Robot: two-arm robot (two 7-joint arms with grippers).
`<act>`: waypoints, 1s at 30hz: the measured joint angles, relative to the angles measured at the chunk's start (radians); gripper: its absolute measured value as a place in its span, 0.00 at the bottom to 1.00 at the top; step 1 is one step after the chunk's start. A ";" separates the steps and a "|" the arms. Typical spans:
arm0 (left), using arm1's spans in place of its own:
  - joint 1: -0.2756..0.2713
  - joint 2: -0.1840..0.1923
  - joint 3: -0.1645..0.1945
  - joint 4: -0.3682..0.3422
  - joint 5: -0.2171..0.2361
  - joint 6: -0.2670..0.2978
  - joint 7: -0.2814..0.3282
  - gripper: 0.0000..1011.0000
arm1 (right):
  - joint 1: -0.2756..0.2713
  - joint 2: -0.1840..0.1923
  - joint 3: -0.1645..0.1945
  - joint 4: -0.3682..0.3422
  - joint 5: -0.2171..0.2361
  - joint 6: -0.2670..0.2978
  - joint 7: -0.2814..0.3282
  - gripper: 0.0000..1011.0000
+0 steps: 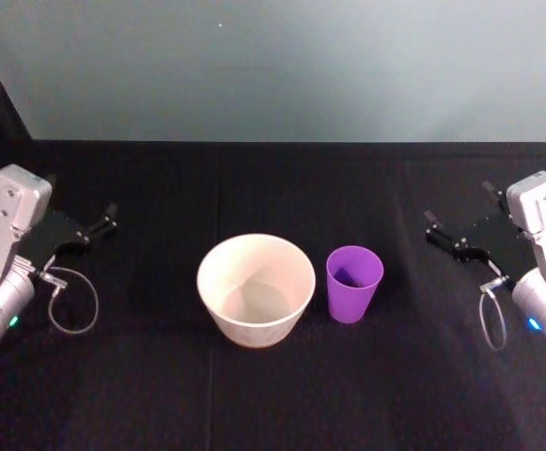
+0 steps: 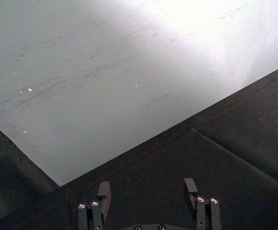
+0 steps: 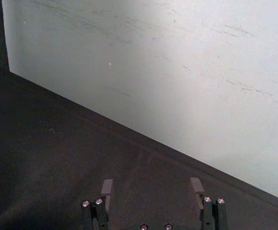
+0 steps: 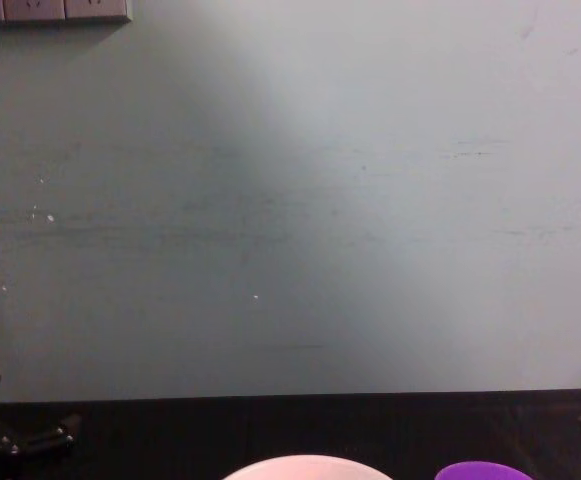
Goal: Pick up the cup and pour the mung beans from the cup into the bowl.
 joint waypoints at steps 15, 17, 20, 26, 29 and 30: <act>0.000 0.000 0.000 0.000 0.000 0.000 0.000 0.99 | 0.000 0.000 0.000 0.000 0.000 0.000 0.000 0.99; 0.000 0.000 0.000 0.000 0.000 0.000 0.000 0.99 | 0.000 0.000 0.000 0.000 0.000 0.000 0.000 0.99; 0.000 0.000 0.000 0.000 0.000 0.000 0.000 0.99 | 0.000 0.000 0.000 0.000 0.000 0.000 0.000 0.99; 0.000 0.000 0.000 0.000 0.000 0.000 0.000 0.99 | 0.000 0.000 0.000 0.000 0.000 0.000 0.000 0.99; 0.000 0.000 0.000 0.000 0.000 0.000 0.000 0.99 | -0.003 0.002 0.003 -0.005 -0.001 0.004 0.000 0.99; 0.000 0.000 0.000 0.000 0.000 0.000 0.000 0.99 | -0.010 0.008 0.008 -0.016 -0.003 0.011 0.001 0.99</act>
